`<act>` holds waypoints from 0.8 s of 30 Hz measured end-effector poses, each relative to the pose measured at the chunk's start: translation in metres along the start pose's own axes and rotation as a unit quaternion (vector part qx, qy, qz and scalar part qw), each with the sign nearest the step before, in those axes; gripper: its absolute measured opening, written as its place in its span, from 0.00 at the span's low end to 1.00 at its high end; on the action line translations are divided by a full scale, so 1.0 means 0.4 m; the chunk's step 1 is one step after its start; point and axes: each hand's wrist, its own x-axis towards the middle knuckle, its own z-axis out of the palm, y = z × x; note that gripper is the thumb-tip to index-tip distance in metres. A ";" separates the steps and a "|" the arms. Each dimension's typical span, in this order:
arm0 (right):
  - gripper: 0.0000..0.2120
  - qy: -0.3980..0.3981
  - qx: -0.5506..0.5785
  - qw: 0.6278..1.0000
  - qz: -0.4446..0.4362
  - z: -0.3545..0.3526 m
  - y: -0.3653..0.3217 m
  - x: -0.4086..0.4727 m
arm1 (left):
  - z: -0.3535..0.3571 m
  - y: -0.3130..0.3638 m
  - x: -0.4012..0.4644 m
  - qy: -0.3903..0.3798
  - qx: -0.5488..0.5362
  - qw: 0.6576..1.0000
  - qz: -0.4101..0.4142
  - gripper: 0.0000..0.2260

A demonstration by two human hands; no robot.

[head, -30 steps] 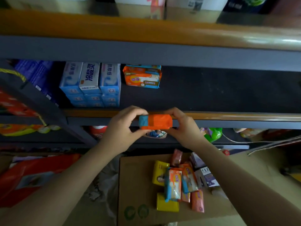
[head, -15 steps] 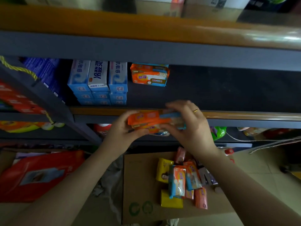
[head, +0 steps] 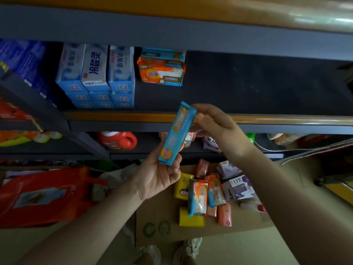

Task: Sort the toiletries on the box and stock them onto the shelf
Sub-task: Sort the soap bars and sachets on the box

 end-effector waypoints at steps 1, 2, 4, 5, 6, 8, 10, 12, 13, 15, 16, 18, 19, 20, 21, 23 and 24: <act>0.16 0.006 0.004 1.000 0.009 0.002 0.007 0.001 | 0.003 0.001 -0.003 0.016 0.028 0.999 0.002 0.27; 0.15 0.013 0.001 1.000 0.015 0.003 0.019 0.002 | 0.003 0.004 -0.006 0.042 0.076 0.996 0.008 0.26; 0.12 0.018 -0.073 0.997 0.020 0.008 0.046 0.001 | -0.007 0.010 -0.018 0.109 0.207 0.972 0.027 0.18; 0.11 0.006 -0.140 0.990 0.024 0.010 0.065 -0.001 | -0.023 0.010 -0.027 0.134 0.259 0.956 0.032 0.16; 0.12 -0.017 -0.208 0.977 0.032 0.013 0.089 -0.004 | -0.050 0.007 -0.036 0.151 0.293 0.944 0.030 0.16; 0.15 -0.076 -0.285 0.954 0.054 0.021 0.157 -0.008 | -0.119 -0.010 -0.053 0.191 0.317 0.929 0.019 0.18; 0.17 -0.100 -0.295 0.947 0.074 0.023 0.228 -0.006 | -0.193 -0.041 -0.056 0.259 0.311 0.914 0.015 0.15; 0.15 -0.095 -0.297 0.943 0.121 0.027 0.306 0.001 | -0.277 -0.087 -0.035 0.344 0.291 0.893 0.019 0.10; 0.13 -0.099 -0.305 0.937 0.135 0.028 0.347 0.003 | -0.314 -0.112 -0.019 0.379 0.288 0.879 0.017 0.11; 0.10 -0.111 -0.326 0.927 0.146 0.030 0.424 0.009 | -0.384 -0.158 0.027 0.430 0.289 0.855 0.018 0.17; 0.09 -0.118 -0.328 0.926 0.146 0.031 0.453 0.010 | -0.414 -0.180 0.055 0.444 0.286 0.849 0.018 0.19; 0.08 -0.131 -0.324 0.927 0.135 0.024 0.501 0.012 | -0.459 -0.217 0.112 0.465 0.263 0.846 0.016 0.21; 0.08 -0.136 -0.319 0.929 0.131 0.020 0.519 0.017 | -0.483 -0.234 0.140 0.472 0.247 0.846 0.011 0.22; 0.08 -0.139 -0.318 0.929 0.132 0.013 0.532 0.021 | -0.508 -0.249 0.164 0.473 0.229 0.851 0.008 0.23; 0.07 -0.142 -0.317 0.928 0.133 0.007 0.546 0.028 | -0.528 -0.264 0.185 0.468 0.213 0.858 0.002 0.24; 0.05 -0.131 -0.302 0.933 0.144 -0.007 0.566 0.041 | -0.559 -0.289 0.211 0.454 0.224 0.862 -0.003 0.24; 0.06 -0.119 -0.293 0.937 0.149 -0.012 0.566 0.047 | -0.572 -0.298 0.221 0.454 0.273 0.848 -0.001 0.23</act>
